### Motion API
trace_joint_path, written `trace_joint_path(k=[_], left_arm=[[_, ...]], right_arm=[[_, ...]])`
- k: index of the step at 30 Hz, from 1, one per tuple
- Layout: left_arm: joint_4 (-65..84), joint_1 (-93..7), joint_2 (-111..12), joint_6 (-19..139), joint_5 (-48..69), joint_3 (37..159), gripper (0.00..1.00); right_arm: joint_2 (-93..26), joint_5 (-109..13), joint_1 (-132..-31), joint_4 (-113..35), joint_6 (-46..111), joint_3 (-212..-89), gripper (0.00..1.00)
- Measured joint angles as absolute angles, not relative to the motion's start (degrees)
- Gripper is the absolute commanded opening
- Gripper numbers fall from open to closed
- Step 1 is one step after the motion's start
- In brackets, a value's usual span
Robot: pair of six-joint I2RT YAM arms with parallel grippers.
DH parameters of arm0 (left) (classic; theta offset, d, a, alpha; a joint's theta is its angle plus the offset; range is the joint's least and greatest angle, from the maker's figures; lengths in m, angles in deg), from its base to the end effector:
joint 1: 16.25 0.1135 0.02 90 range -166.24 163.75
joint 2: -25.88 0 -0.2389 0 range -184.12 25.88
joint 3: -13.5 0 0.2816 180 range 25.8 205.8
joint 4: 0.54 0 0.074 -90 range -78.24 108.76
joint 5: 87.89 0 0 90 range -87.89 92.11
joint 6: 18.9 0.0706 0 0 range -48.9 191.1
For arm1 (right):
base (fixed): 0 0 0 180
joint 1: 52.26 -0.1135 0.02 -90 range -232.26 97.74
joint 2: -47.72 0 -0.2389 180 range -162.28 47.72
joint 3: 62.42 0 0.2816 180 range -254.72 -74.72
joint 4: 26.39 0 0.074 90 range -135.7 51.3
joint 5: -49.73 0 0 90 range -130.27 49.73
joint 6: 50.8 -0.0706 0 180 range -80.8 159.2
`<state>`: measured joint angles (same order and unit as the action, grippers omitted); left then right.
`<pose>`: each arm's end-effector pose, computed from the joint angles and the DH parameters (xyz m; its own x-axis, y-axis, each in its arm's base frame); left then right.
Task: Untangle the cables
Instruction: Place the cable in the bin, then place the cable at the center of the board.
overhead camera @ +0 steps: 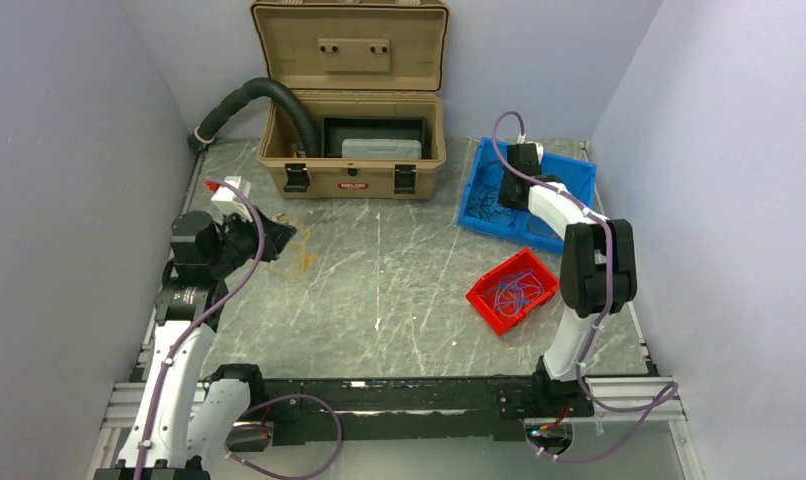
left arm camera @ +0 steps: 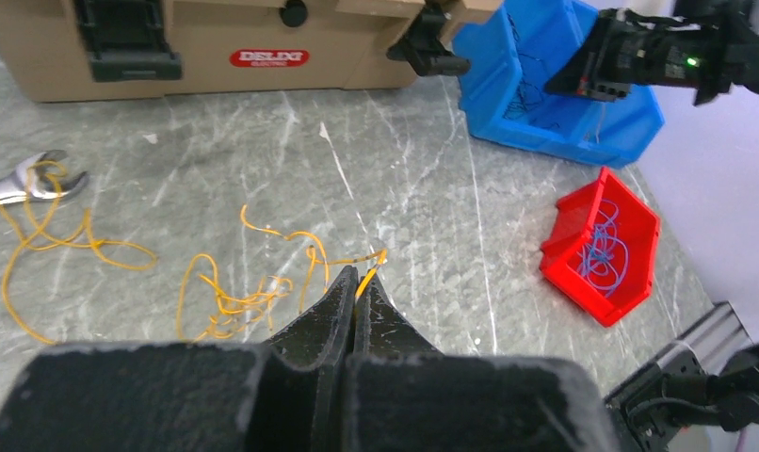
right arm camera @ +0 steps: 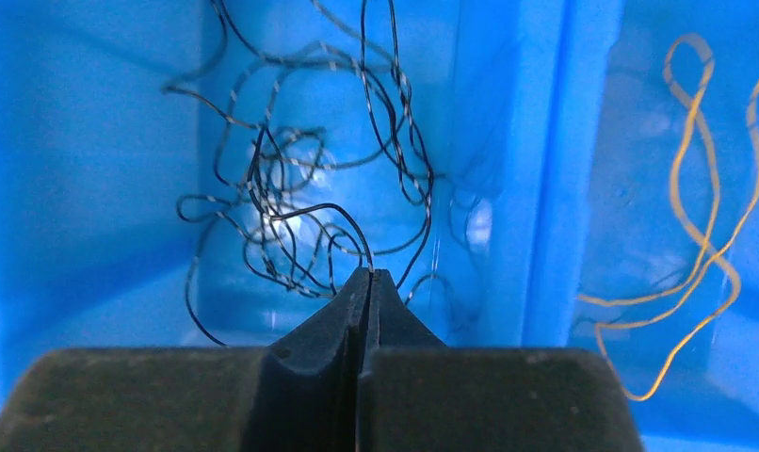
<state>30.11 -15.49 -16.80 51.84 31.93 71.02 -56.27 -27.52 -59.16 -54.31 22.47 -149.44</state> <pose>0.2472 -0.0318 0.3107 -0.4112 -0.2917 -0.8636 0.3509 0.8238 -0.4453 0.4469 0.0384 0.1623 -0.6600 0.2029 -0.7233 0.2381 0.9697 0.0548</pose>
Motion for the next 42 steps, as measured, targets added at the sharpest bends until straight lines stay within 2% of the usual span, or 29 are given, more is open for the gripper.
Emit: trace_joint_path(k=[2,4,9,15,24,27,31,35,36,37,39,42], left_arm=[[30.24,-17.22,-17.28,51.86,31.8,71.1,0.0],[30.59,-19.12,-17.93,51.84,31.75,71.43,0.0],[31.29,-25.44,-19.05,50.85,29.83,73.49,0.0],[31.75,-36.26,-24.07,49.26,26.84,81.07,0.0],[38.02,-37.7,-31.48,46.37,26.51,100.92,0.0],[37.58,-37.7,-31.94,46.28,26.29,97.72,0.0],[38.76,-37.72,-32.42,46.13,21.37,84.7,0.02],[42.52,-37.7,-33.08,45.96,11.25,76.7,0.11],[42.96,-37.68,-33.17,45.89,9.11,76.48,0.18],[42.76,-37.7,-33.3,45.72,6.71,76.5,0.36],[42.46,-37.7,-33.76,45.39,2.58,76.98,0.97],[42.44,-37.7,-35.7,43.49,-4.77,77.79,0.99]], right_arm=[[-58.32,-27.85,-59.16,-57.61,22.32,-150.56,0.28],[-58.3,-28.55,-59.26,-60.35,22.06,-150.91,0.41],[-51.81,-31.35,-59.31,-63.08,22.25,-151.3,0.62],[-36.49,-36.74,-59.79,-62.31,22.3,-151.19,0.98],[-24.45,-47.91,-65.54,-58.73,22.95,-142.4,1.0],[-23.66,-50.62,-68.73,-58.25,22.98,-138.42,1.0],[-23.55,-53.14,-74.19,-57.18,22.98,-133.81,1.0],[-23.55,-55.28,-79.7,-53.88,22.58,-129.55,1.0],[-23.57,-55.87,-80.88,-52.89,22.3,-128.57,1.0],[-23.68,-56.26,-81.82,-52.11,22.04,-127.82,1.0],[-24.23,-56.7,-82.98,-50.66,21.38,-127.26,1.0],[-25.49,-56.83,-84.88,-48.17,20.55,-127.26,1.0]])
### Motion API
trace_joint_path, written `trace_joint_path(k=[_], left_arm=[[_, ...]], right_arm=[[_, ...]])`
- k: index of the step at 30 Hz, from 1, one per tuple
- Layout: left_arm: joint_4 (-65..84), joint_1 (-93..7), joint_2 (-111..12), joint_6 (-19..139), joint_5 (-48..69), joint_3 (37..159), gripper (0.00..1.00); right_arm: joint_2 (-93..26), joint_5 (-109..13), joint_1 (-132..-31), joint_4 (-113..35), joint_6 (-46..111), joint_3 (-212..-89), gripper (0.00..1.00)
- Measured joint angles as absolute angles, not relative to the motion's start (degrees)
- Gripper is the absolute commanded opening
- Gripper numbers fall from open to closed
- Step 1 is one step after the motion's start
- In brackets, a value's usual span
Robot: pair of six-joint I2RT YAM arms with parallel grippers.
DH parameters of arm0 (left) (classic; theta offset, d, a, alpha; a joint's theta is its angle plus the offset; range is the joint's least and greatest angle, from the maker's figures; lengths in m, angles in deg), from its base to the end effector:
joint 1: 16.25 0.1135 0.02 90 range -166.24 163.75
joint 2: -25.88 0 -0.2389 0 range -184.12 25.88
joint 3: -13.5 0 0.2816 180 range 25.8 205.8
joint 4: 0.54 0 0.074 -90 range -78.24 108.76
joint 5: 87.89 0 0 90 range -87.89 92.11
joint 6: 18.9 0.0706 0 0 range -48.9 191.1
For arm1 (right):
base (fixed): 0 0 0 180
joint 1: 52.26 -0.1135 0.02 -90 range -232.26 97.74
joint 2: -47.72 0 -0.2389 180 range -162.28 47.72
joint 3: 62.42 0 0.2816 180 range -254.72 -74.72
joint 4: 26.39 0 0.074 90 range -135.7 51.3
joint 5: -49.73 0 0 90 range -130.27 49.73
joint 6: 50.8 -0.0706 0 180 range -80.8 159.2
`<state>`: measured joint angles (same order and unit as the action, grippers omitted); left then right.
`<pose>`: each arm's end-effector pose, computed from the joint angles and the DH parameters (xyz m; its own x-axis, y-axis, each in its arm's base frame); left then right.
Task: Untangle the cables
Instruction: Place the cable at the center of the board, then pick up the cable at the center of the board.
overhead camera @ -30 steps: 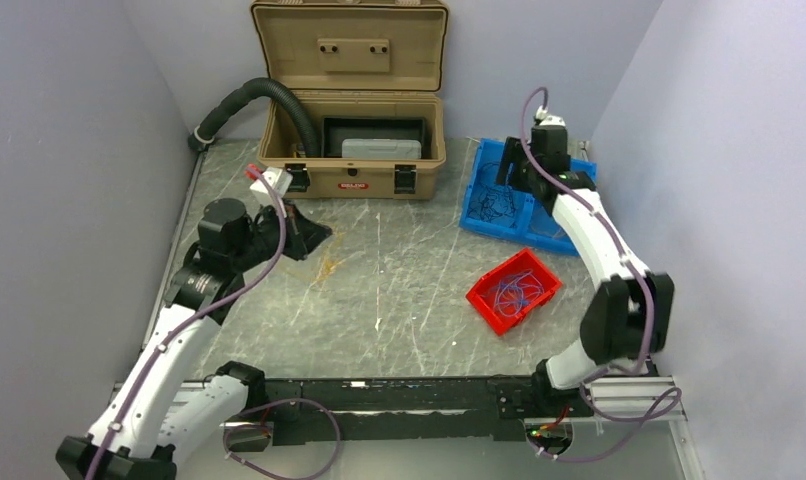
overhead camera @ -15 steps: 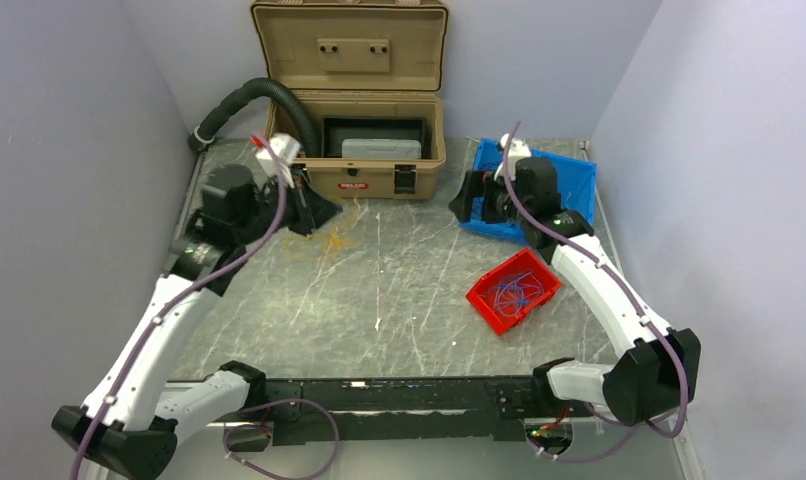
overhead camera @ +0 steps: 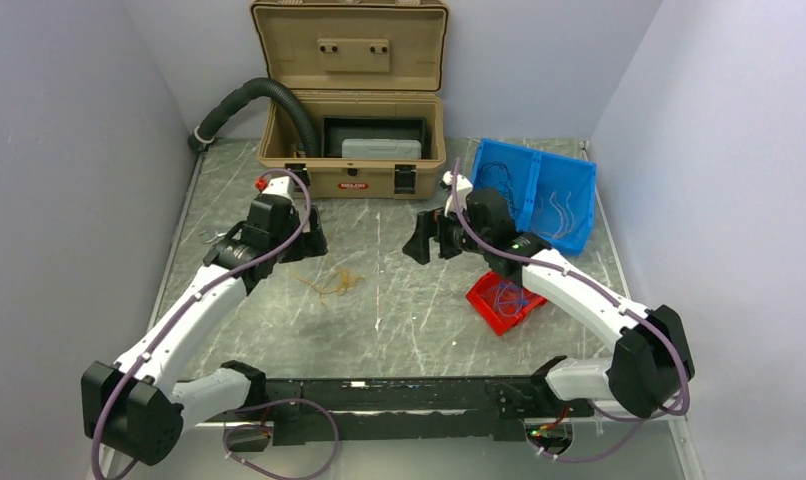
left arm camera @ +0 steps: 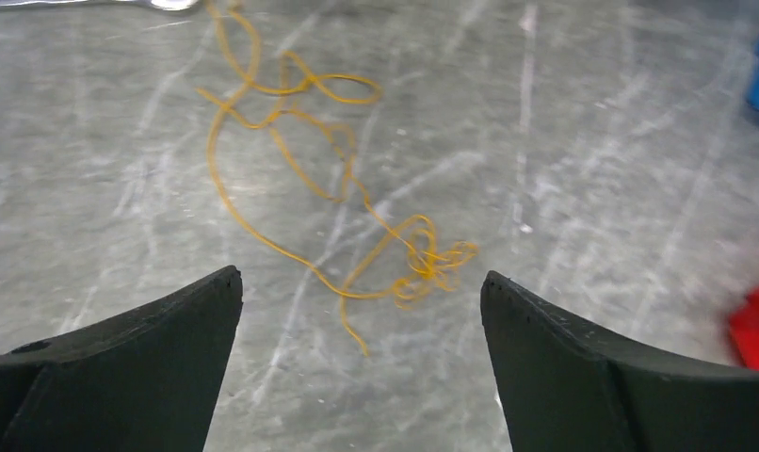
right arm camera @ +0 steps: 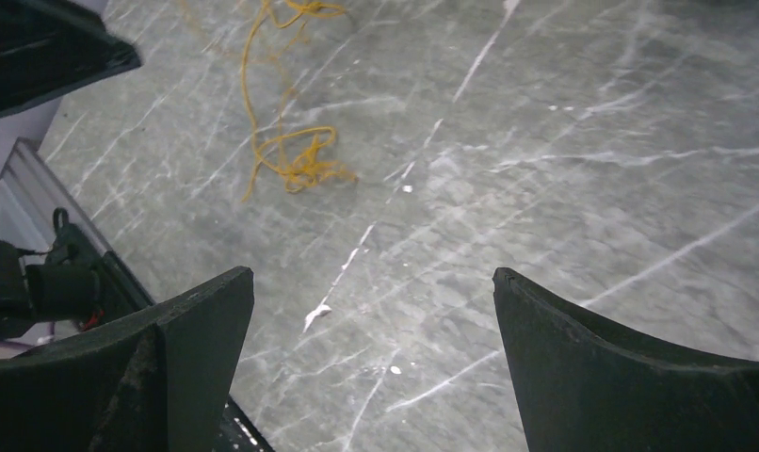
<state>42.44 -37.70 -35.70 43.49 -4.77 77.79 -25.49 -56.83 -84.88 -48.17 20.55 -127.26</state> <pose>0.2800 -0.1009 0.2438 -0.6619 -0.2343 -0.7120 -0.0325 0.9580 -0.2850 0.2857 0.2068 0.2301 -0.6324 -0.0408 -0.7735 -0.5510 0.7256 0.4122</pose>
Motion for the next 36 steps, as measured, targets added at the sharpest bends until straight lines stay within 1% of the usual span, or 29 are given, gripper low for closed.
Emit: trace_joint_path(k=[4,7,14,17,21,24,28,36], left_arm=[[43.07,-37.06,-39.85,42.24,-11.89,78.29,0.99],[42.39,-35.27,-43.74,41.43,-13.21,78.36,0.99],[36.78,-25.89,-50.37,41.39,-9.05,77.42,0.99],[34.98,-23.64,-53.56,41.26,-6.76,77.42,1.0],[33.15,-23.32,-55.22,39.99,-3.85,76.74,0.99],[30.57,-23.25,-52.23,38.87,-2.63,73.14,0.99],[30.07,-22.66,-44.29,37.21,-2.63,68.28,0.99],[28.51,-21.3,-33.08,35.18,-0.53,67.21,0.99]], right_arm=[[-27.37,-57.09,-88.4,-45.37,19.0,-127.26,1.0],[-30.15,-56.07,-91.74,-42.38,15.94,-127.26,1.0],[-41.89,-47.74,-104.25,-35.8,8.64,-127.52,1.0],[-48.51,-43.34,-106.69,-34.49,6.21,-129.0,1.0],[-56.64,-37.73,-108.51,-34.07,4.24,-134.01,1.0],[-61.3,-34.95,-109.43,-34.03,3.65,-138.69,1.0],[-65.27,-32.59,-110.24,-34.18,3.72,-144.0,1.0],[-74.1,-28.31,-111.7,-37.64,8.53,-155.3,1.0]])
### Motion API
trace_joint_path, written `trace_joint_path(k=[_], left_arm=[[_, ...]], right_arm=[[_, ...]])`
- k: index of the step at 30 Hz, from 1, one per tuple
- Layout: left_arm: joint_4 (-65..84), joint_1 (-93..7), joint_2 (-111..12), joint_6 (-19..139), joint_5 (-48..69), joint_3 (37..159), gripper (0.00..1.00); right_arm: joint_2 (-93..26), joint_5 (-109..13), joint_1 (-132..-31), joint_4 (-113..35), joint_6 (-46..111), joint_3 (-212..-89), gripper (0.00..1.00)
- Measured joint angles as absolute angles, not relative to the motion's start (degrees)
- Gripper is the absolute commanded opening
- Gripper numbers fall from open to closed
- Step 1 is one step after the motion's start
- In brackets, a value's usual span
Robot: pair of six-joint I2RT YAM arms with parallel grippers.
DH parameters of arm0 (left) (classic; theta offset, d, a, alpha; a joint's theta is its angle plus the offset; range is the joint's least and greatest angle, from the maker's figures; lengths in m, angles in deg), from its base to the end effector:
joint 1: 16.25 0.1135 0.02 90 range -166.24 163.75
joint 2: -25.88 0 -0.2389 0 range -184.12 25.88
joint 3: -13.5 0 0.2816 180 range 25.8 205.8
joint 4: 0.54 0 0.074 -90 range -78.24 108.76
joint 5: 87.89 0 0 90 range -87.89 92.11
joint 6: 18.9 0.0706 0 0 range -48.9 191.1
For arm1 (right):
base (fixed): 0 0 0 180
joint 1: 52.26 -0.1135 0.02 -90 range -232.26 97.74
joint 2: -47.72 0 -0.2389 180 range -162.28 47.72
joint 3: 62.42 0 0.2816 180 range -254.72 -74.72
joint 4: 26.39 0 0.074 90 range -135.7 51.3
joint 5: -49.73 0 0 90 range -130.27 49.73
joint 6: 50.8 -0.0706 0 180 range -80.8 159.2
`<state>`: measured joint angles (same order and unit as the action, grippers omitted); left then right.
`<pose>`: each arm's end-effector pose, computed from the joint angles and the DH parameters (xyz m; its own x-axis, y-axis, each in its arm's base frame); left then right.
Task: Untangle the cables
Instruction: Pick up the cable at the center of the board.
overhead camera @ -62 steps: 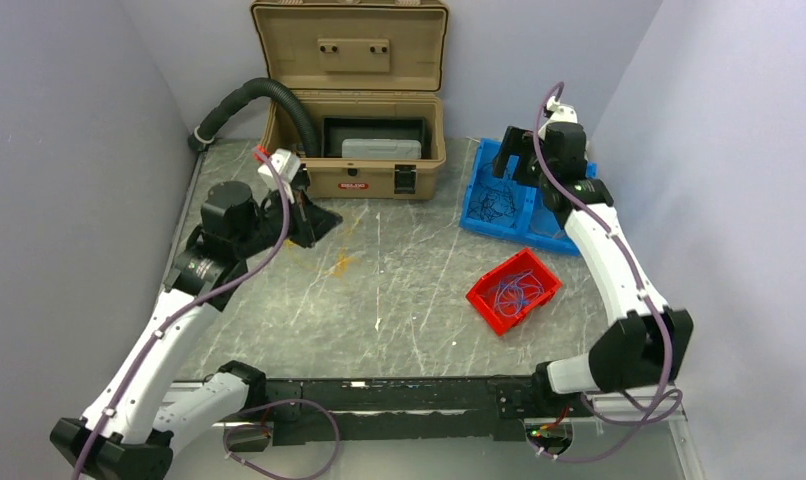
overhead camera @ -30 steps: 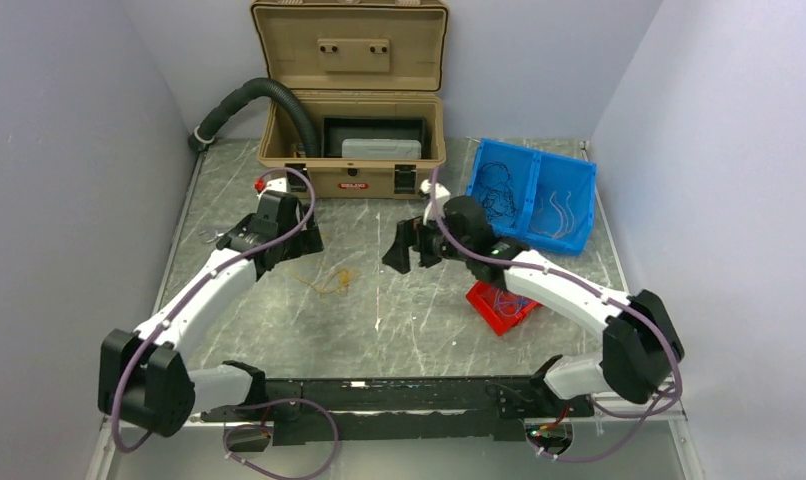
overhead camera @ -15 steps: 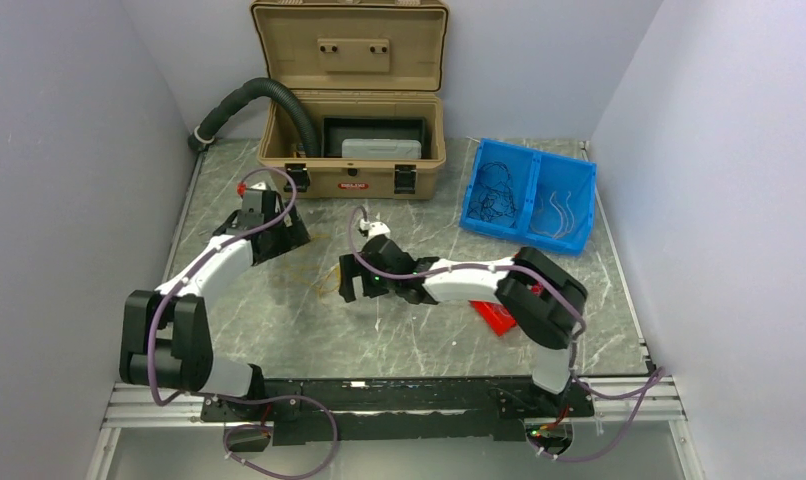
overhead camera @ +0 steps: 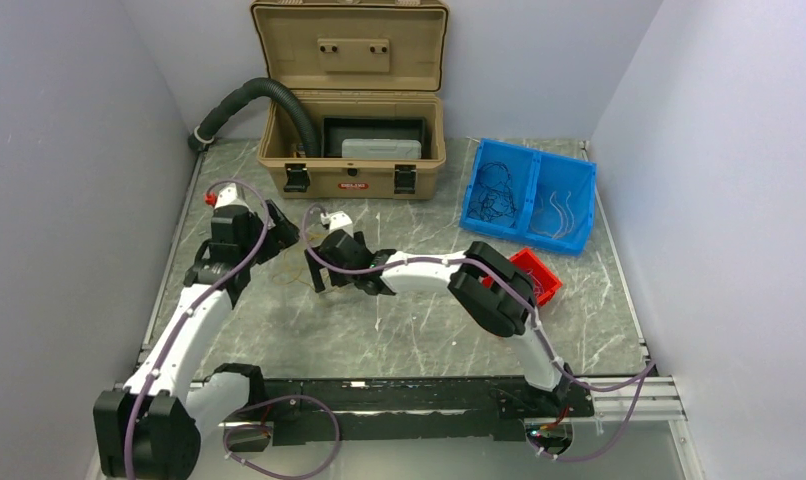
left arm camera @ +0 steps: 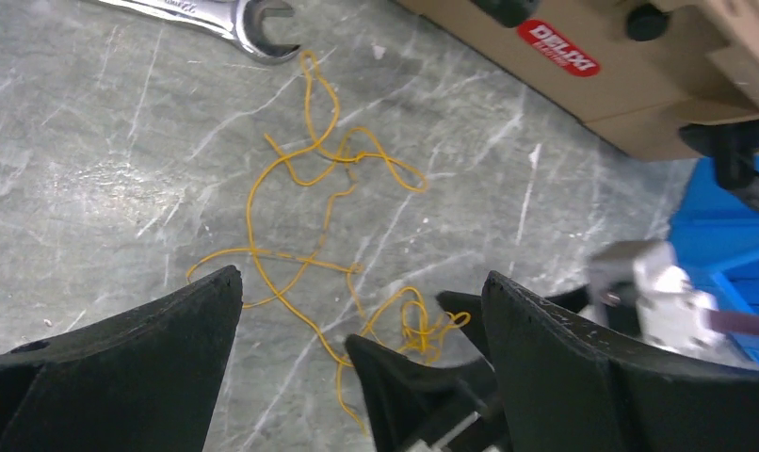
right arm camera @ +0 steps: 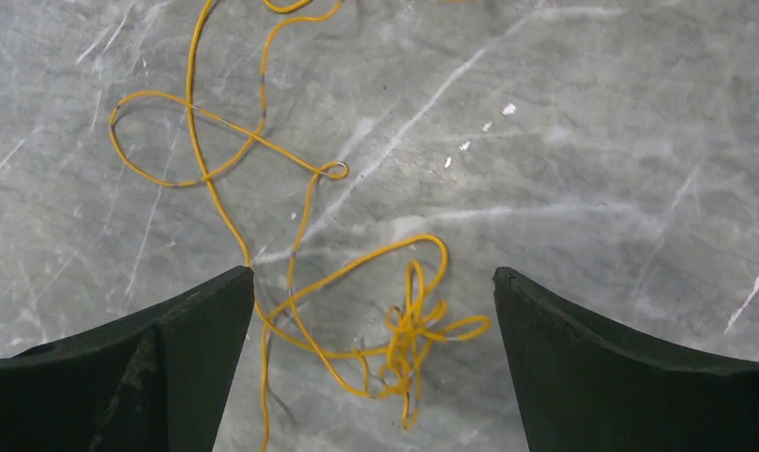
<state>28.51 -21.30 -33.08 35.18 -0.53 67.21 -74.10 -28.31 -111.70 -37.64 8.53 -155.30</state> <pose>0.2958 -0.0229 0.2110 -0.4839 -0.5456 -0.6842 -0.2888 0.8377 -0.4636 0.2677 0.4246 0.0879 -0.6709 -0.1547 -0.7253 -0.4880 0.8285 0.2746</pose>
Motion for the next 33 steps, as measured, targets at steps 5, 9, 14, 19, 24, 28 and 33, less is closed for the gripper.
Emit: trace_joint_path(k=[5,9,14,19,24,28,33], left_arm=[[29.61,-21.3,-27.46,34.85,0.56,66.64,0.99],[31.44,-21.3,-24.45,34.94,0.83,66.73,0.99],[33.45,-21.3,-21.67,35.6,0.78,67.34,1.0],[35.25,-21.3,-21.06,36.54,0.8,68.33,0.99],[35.7,-21.3,-20.34,37.65,2.05,68.74,0.99],[35.64,-21.3,-20.4,38.11,4.15,68.92,0.99],[35.51,-21.3,-20.49,38.53,6.71,68.92,0.99]], right_arm=[[-77.25,-25.25,-113.75,-40.0,12.51,-159.91,0.77],[-78.72,-23.7,-115.0,-42.2,15.24,-162.25,0.33],[-79.59,-20.77,-116.38,-45.24,18.3,-164.06,0.0],[-75.7,-18.06,-116.75,-46.73,20.07,-159.41,0.0],[-61.97,-17.84,-115.37,-51.08,21.01,-150.32,0.0],[-47.99,-18.12,-112.07,-52.91,21.05,-148.0,0.0],[-32.58,-20.74,-104.36,-55.21,20.79,-147.67,0.0]])
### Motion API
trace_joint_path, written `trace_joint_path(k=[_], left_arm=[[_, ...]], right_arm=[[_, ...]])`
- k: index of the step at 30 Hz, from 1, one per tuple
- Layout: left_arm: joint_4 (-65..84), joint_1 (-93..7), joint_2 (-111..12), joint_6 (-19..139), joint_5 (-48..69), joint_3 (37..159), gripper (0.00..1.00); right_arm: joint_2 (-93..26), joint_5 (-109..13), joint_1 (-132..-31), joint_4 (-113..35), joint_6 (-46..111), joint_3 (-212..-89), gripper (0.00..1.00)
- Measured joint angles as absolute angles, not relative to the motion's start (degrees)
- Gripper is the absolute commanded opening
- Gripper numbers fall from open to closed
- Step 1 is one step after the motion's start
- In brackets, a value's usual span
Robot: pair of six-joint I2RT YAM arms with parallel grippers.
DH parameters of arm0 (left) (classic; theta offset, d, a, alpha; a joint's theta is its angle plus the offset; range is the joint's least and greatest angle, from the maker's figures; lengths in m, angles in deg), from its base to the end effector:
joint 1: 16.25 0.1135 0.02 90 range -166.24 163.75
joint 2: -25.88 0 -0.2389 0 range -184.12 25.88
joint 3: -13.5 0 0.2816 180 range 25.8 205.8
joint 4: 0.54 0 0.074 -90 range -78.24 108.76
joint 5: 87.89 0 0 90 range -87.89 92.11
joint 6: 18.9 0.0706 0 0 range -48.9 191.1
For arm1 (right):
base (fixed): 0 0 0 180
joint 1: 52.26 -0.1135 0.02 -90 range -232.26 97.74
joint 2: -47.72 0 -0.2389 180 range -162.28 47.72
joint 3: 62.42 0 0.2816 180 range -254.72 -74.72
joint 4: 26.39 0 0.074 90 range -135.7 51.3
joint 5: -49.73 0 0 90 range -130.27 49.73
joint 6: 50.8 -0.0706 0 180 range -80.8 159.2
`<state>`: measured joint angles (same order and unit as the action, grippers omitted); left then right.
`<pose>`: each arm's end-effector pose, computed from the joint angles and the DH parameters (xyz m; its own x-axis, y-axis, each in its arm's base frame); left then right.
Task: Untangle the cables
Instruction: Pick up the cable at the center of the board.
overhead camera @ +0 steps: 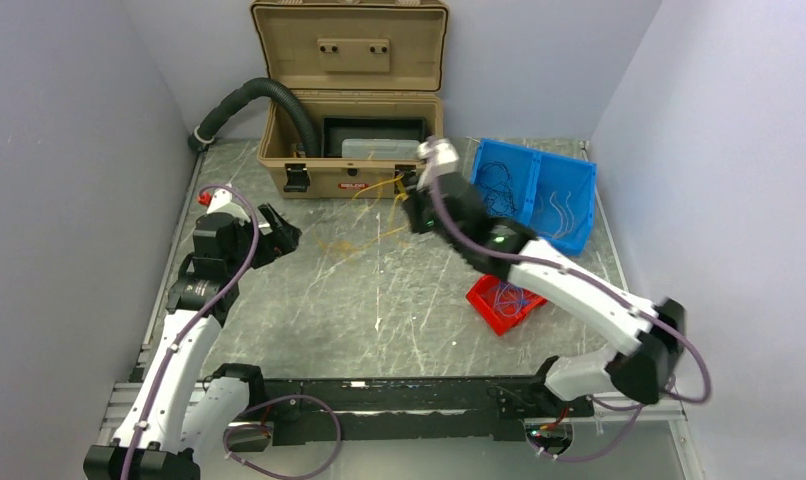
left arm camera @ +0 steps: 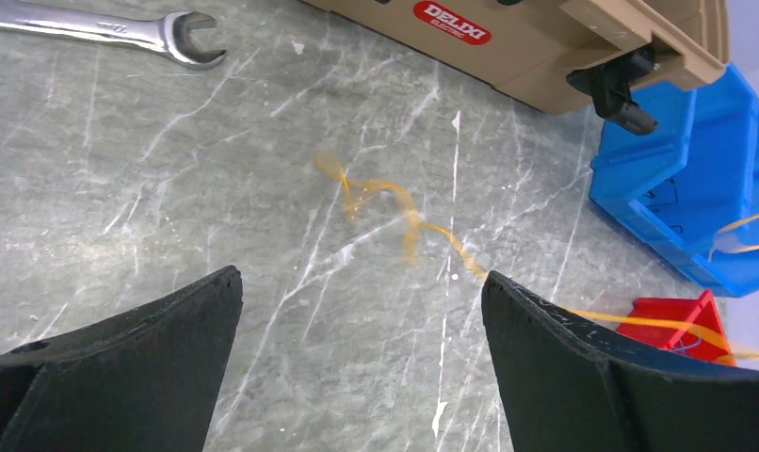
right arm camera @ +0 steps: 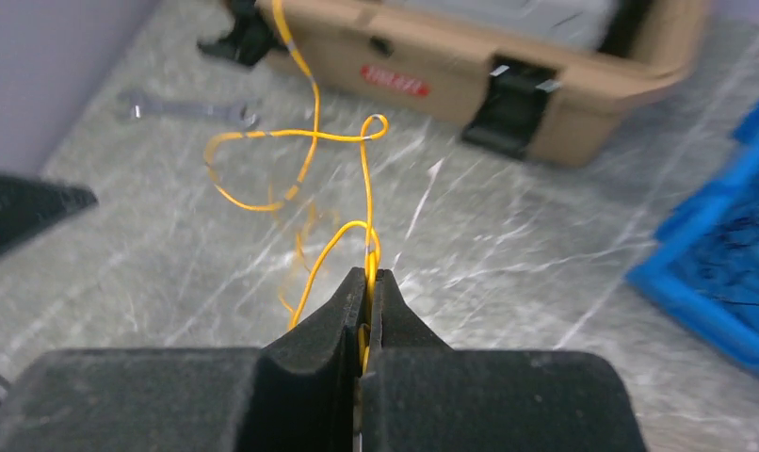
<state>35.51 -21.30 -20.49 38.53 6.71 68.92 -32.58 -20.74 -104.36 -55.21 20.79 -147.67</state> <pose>0.2604 -0.0287 0.2652 -0.4667 -0.4974 -0.7313 -0.1095 0.8530 -0.5103 0.2575 0.2923 0.3164 -0.4114 -0.0439 -0.9104 -0.4489 0.8790 0.1604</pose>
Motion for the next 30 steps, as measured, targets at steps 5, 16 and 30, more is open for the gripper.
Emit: trace_joint_path(k=[5,16,30], left_arm=[[33.8,-21.3,-20.53,38.48,10.33,68.9,0.99],[29.3,-25.39,-22.32,38.5,15.97,68.9,0.99],[29.63,-31.58,-25.08,38.96,15.82,69.7,0.99]], right_arm=[[-23.48,-23.67,-94.06,-61.29,21.38,-151.74,0.0],[-27.77,-27.63,-73.32,-73.31,24.02,-181.61,0.0],[-38.48,-38.95,-44.01,-80.83,16.92,-203.89,0.0]])
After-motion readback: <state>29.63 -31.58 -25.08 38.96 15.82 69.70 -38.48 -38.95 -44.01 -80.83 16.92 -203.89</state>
